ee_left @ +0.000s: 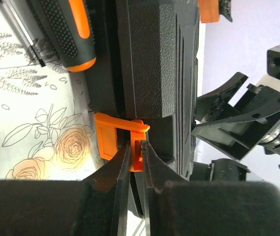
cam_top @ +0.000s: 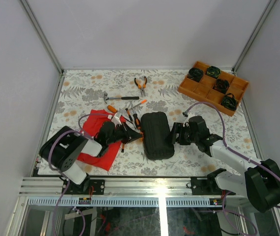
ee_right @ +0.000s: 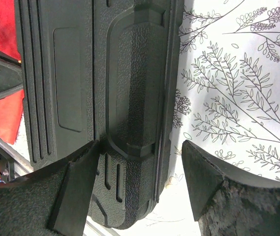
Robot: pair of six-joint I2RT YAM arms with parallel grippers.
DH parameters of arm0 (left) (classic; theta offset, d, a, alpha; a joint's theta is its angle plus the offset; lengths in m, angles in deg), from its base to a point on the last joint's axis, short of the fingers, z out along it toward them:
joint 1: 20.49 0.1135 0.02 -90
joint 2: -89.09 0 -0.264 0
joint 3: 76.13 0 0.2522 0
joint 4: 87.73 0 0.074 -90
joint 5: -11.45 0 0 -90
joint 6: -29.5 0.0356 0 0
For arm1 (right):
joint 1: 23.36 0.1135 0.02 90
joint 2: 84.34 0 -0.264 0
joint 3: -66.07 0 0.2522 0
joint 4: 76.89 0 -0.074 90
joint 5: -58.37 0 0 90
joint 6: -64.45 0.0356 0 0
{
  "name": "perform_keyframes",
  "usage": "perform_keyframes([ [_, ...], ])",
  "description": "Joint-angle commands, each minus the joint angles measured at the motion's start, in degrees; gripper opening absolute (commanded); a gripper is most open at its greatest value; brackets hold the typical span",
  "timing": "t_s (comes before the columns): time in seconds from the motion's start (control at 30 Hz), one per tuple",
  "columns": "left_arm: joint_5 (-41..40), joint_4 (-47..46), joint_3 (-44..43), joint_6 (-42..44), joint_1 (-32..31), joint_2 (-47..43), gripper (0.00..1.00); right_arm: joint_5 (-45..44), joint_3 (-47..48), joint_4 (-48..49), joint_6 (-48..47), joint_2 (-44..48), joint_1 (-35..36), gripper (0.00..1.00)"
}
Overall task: Sort the tools into containers
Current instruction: Open the storage box at the center of the board.
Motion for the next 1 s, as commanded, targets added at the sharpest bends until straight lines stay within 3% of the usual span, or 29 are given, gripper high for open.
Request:
perform_keyframes([
  [0.0, -8.03, 19.14, -6.13, 10.07, -2.43, -7.38, 0.0, -2.76, 0.38, -5.11, -2.32, -0.4, 0.08, 0.73],
  [0.17, -14.35, 35.16, -14.04, 14.76, -6.25, -10.25, 0.0, -1.77, 0.79, -4.74, -2.81, 1.06, 0.09, 0.83],
  [0.3, -16.51, 42.96, -17.12, 15.7, -6.84, -12.24, 0.0, -6.78, 2.83, -9.07, -3.7, 7.06, 0.06, 0.91],
  [0.57, -20.02, 57.55, -24.69, 19.21, -7.7, -15.48, 0.0, -16.48, 6.73, -17.76, -4.81, 17.1, 0.07, 0.94],
  [0.97, -27.63, 75.61, -37.89, 23.14, -14.48, -14.49, 0.0, -22.51, 6.45, -21.21, -1.69, 19.57, 0.07, 0.95],
])
